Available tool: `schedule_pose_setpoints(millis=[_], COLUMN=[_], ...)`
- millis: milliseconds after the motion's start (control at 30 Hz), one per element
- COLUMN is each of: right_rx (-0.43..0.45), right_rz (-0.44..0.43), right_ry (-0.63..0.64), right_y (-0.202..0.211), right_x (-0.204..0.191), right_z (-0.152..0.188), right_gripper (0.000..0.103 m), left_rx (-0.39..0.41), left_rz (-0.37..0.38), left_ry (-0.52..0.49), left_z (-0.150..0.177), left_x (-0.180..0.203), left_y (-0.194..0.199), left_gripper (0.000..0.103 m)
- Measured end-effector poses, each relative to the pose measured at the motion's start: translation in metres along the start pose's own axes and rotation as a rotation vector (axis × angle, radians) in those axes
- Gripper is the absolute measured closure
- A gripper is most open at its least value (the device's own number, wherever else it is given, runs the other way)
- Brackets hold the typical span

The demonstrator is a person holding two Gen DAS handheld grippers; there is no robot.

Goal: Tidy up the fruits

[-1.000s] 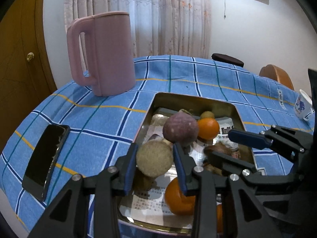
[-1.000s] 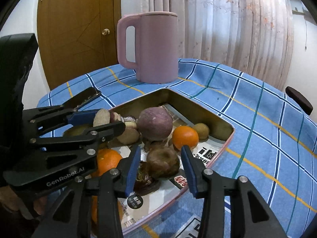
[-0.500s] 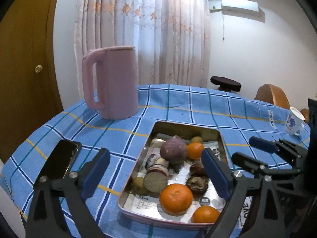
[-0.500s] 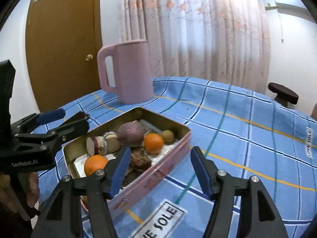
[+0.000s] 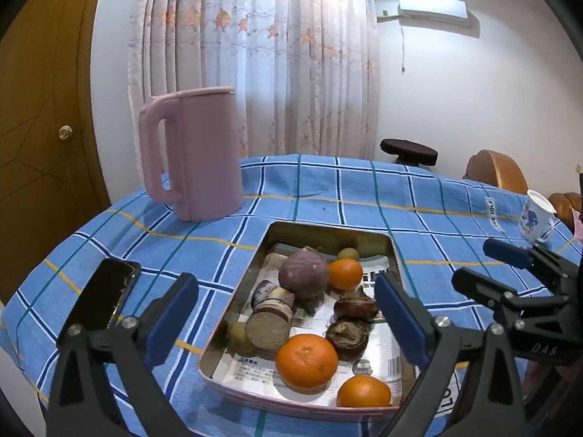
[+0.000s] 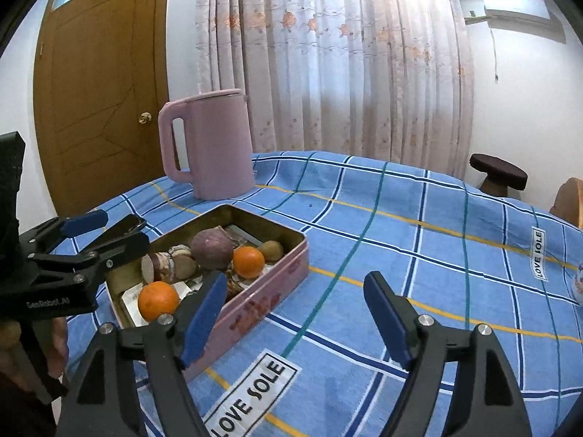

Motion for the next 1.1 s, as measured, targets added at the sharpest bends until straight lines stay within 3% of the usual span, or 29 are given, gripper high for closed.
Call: schedule_pose_setpoints(millis=[1100], right_rx=[0.093], right_rz=[0.042], right_ry=[-0.014], right_y=[0.037], right_x=[0.020], right_z=[-0.011], right_gripper=[0.023], left_rx=[0.013], left_rz=[0.019], left_ry=[-0.041], left_z=[-0.003], left_x=[0.021], left_y=[0.009], left_gripper=[0.000])
Point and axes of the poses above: each gripper's, at about its wrist camera, not at the fingertips, and y roughly against the way its jaws point, x to its right, z to its underside, the point moved 7 cm from there along -y, roughly the way its jaws point, and after that the axes turned 6 degrees about -x, right-handed, at the moved point
